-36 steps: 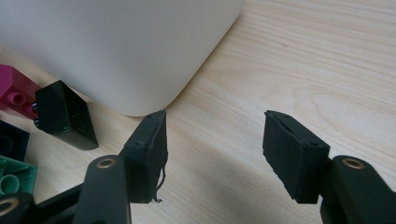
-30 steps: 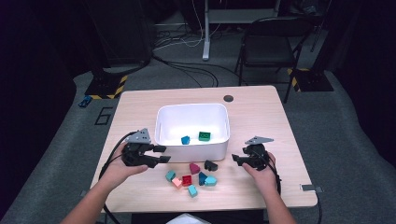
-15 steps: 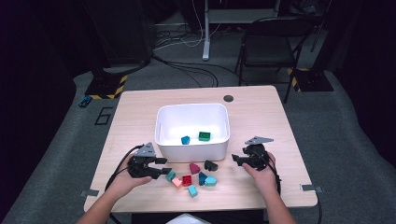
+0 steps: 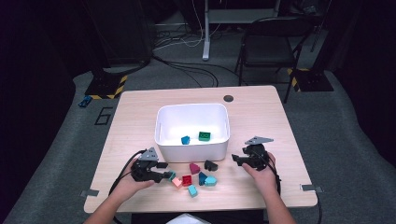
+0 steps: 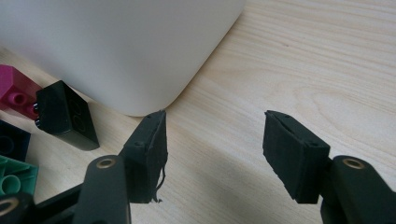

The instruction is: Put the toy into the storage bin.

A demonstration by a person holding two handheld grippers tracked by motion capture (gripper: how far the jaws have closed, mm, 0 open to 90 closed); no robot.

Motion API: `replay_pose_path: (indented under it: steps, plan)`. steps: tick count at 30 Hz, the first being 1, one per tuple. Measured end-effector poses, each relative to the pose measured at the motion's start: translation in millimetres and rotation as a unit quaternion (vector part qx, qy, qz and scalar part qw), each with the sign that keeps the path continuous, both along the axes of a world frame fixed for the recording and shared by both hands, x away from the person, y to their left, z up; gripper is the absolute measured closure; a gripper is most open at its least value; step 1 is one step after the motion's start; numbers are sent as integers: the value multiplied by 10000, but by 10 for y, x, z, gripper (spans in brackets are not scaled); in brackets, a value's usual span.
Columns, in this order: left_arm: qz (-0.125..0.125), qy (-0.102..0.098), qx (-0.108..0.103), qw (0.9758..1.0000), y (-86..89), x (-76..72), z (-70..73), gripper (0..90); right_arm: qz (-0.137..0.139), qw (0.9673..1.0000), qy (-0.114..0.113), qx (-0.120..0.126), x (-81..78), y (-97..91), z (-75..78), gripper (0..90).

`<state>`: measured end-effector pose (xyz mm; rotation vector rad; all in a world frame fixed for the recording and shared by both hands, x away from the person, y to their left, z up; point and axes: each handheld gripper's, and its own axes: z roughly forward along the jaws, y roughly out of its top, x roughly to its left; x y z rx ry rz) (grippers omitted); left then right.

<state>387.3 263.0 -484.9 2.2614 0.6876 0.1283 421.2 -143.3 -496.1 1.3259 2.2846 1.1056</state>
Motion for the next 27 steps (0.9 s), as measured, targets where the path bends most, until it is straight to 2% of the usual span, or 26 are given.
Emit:
replay_pose_path:
  steps: [2, 5, 11, 18, 21, 24, 27]
  plan:
    - [20, 35, -20, 10000, -18, -13, -31, 508, -11, 10000, 5, 6, 1, 3, -2, 394]
    - [-10, 25, 102, 9999, -43, -26, -68, 509, 46, 10000, -7, -27, 7, 1, -5, 394]
    - [-32, 48, 290, 9996, -55, -32, -138, 540, -8, 10000, 7, 19, 3, 2, -3, 392]
    - [106, 127, 312, 9994, -23, 1, -194, 583, 43, 10000, -14, -17, 9, -2, -6, 391]
    - [113, 22, 390, 9992, -64, 1, -223, 591, 30, 10000, -4, -6, 6, 1, -5, 390]
    - [56, 57, 432, 9990, -114, 4, -240, 608, 42, 10000, -4, -25, 10, 1, -8, 389]
    - [28, 6, 465, 9989, -151, 4, -252, 653, 27, 10000, 14, -17, 6, 6, -7, 389]
